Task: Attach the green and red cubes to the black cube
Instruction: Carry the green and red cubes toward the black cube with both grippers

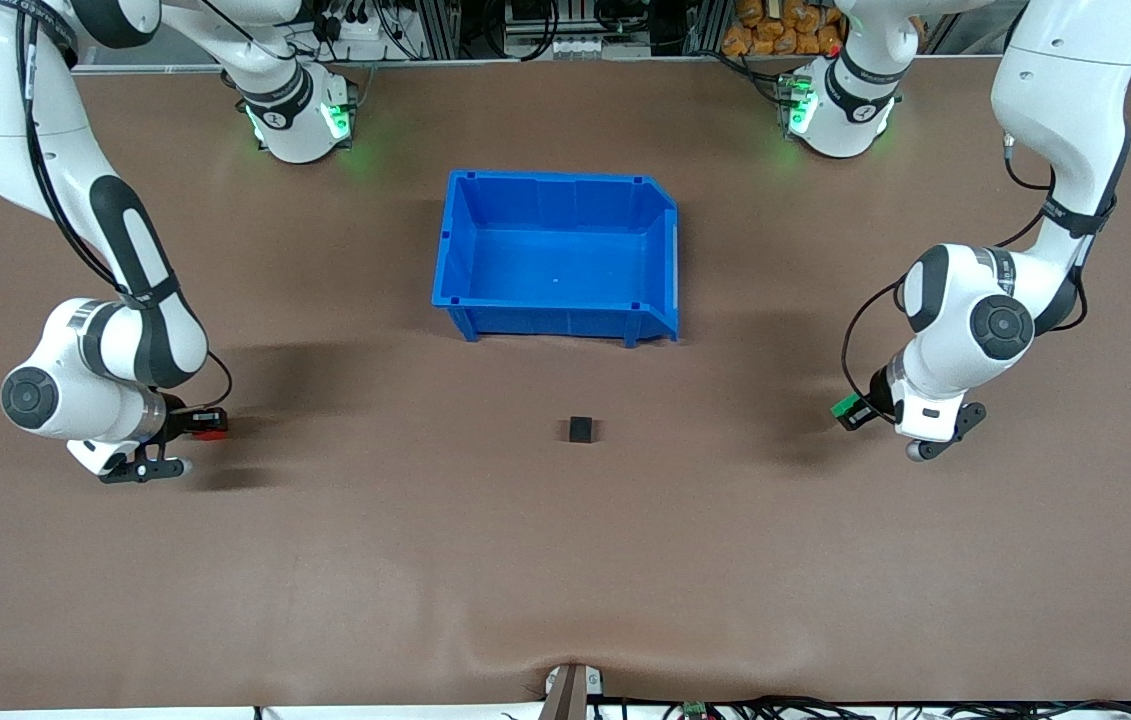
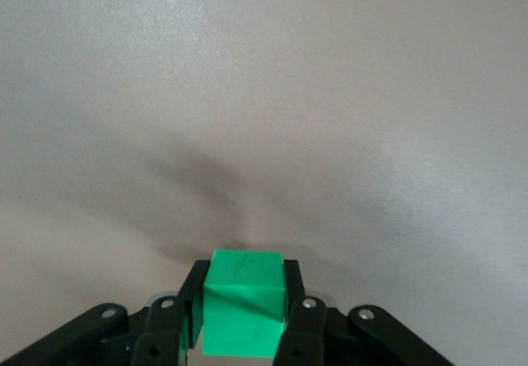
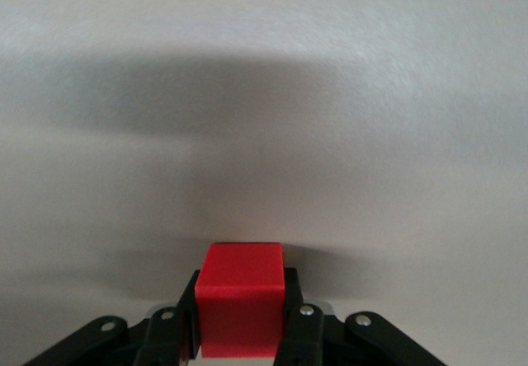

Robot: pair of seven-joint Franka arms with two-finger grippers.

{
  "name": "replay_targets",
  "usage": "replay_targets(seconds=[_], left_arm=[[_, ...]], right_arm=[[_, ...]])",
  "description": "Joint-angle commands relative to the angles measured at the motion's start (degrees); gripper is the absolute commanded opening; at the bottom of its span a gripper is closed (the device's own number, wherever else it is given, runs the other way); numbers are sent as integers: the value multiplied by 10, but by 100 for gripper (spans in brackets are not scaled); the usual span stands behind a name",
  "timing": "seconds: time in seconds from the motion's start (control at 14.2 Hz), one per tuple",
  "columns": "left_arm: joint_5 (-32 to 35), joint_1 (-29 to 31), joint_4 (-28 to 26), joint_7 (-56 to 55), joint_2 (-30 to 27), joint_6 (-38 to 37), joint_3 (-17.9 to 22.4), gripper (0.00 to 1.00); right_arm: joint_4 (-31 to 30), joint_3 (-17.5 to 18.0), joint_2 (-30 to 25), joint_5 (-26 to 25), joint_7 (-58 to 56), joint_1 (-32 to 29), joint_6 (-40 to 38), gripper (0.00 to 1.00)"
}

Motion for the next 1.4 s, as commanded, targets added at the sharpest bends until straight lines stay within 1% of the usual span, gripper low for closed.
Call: replay_targets(seconds=[0.0, 0.14, 0.28, 0.56, 0.7, 0.84, 1.05, 1.19, 1.33], left_arm=[[6, 0, 25, -53, -9, -45, -14, 0], [4, 1, 33, -86, -9, -47, -25, 0], [4, -3, 39, -127, -9, -47, -30, 0], [3, -7, 58, -240, -4, -48, -61, 0], [2, -27, 76, -331, 0, -48, -66, 0], [3, -56, 119, -415, 26, -70, -65, 0], [4, -92, 194, -495, 74, -84, -65, 0], [4, -119, 243, -532, 109, -85, -65, 0], [3, -144, 279, -535, 139, -88, -65, 0]], right_arm=[[7, 4, -13, -3, -89, -16, -9, 0], [35, 4, -13, -13, -155, -16, -36, 0], [73, 5, -10, -34, -232, -10, -68, 0], [103, 7, -12, -38, -389, 14, -72, 0], [117, 8, -10, -35, -473, 26, -71, 0], [118, 8, -10, -34, -515, 45, -70, 0], [115, 14, -6, -30, -543, 72, -75, 0], [120, 23, -9, -28, -562, 98, -88, 0], [136, 23, -9, -28, -562, 131, -108, 0]])
